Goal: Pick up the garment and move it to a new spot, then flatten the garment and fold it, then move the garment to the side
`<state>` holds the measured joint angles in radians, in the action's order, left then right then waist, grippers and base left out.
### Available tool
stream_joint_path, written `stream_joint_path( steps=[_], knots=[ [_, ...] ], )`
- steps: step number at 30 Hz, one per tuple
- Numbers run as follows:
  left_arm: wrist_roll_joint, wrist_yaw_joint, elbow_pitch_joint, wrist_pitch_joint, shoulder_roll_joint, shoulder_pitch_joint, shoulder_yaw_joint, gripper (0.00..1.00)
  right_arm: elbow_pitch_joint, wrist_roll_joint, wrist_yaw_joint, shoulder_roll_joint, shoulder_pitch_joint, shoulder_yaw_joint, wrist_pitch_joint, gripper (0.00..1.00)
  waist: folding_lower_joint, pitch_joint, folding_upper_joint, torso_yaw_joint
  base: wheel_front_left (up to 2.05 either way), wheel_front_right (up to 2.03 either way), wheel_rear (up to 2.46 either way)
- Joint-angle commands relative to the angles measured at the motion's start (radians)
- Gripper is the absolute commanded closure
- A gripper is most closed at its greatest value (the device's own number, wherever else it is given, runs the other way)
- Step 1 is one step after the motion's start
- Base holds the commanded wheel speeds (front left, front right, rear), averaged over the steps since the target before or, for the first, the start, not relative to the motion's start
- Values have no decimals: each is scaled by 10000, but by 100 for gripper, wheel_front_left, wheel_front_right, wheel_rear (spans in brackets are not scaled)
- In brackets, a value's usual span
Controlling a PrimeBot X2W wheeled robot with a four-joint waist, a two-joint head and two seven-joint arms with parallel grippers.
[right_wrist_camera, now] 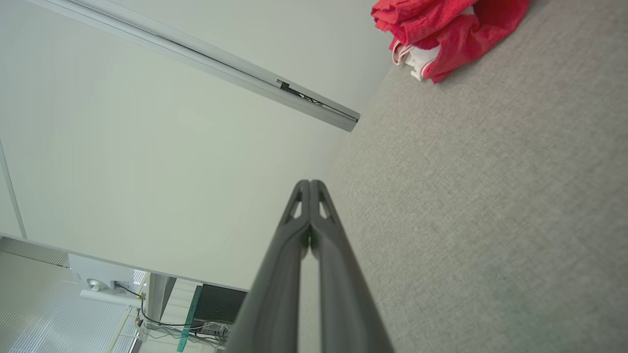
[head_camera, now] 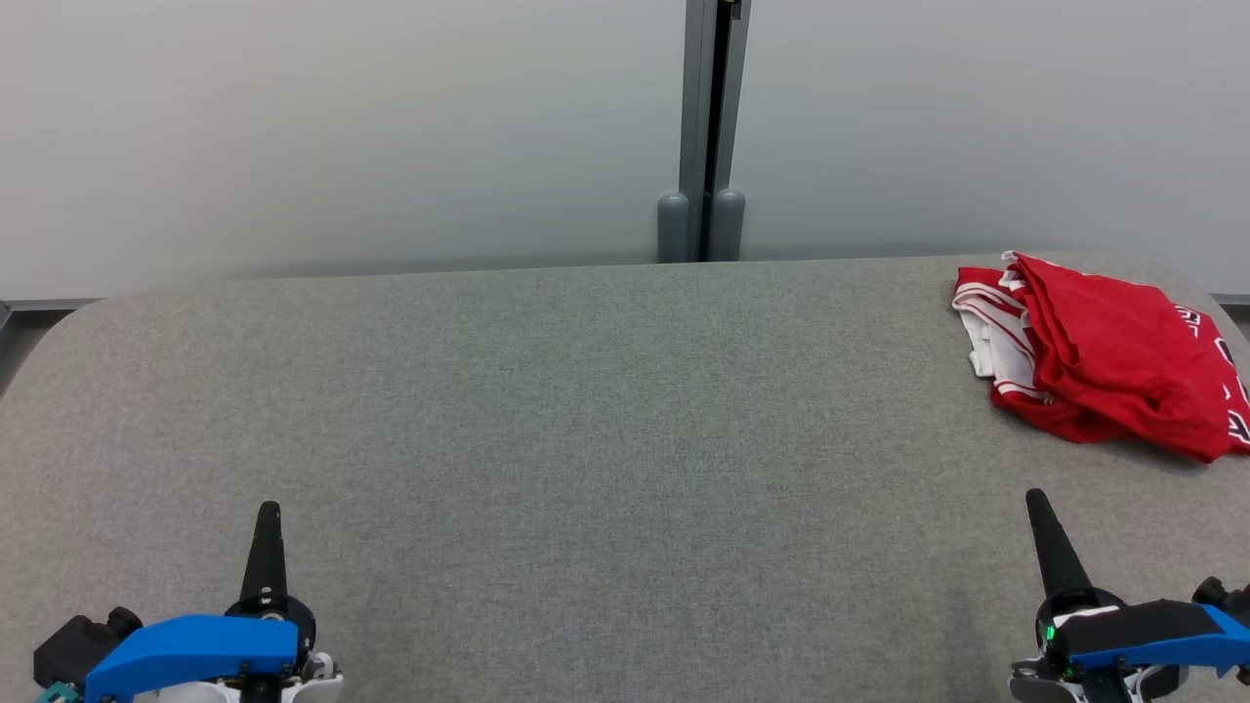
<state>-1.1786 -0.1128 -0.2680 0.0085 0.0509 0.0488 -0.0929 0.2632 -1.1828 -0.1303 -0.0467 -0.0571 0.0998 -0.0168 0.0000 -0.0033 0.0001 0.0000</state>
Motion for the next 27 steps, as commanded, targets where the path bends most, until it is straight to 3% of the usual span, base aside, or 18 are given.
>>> stream_joint_path(
  steps=[1, 27],
  knots=[
    [-274, -63, 101, 92, 4, 269, -87, 100, -126, -302, -5, -53, -232, 33, -72, 100, 0, 2, -1, 0, 0, 0, 0],
    [-2539, -146, 183, 639, -4, 470, -155, 100, -168, -2526, -6, -58, -439, 108, -592, 100, 0, 33, -1, 0, 0, 0, 0]
  ],
)
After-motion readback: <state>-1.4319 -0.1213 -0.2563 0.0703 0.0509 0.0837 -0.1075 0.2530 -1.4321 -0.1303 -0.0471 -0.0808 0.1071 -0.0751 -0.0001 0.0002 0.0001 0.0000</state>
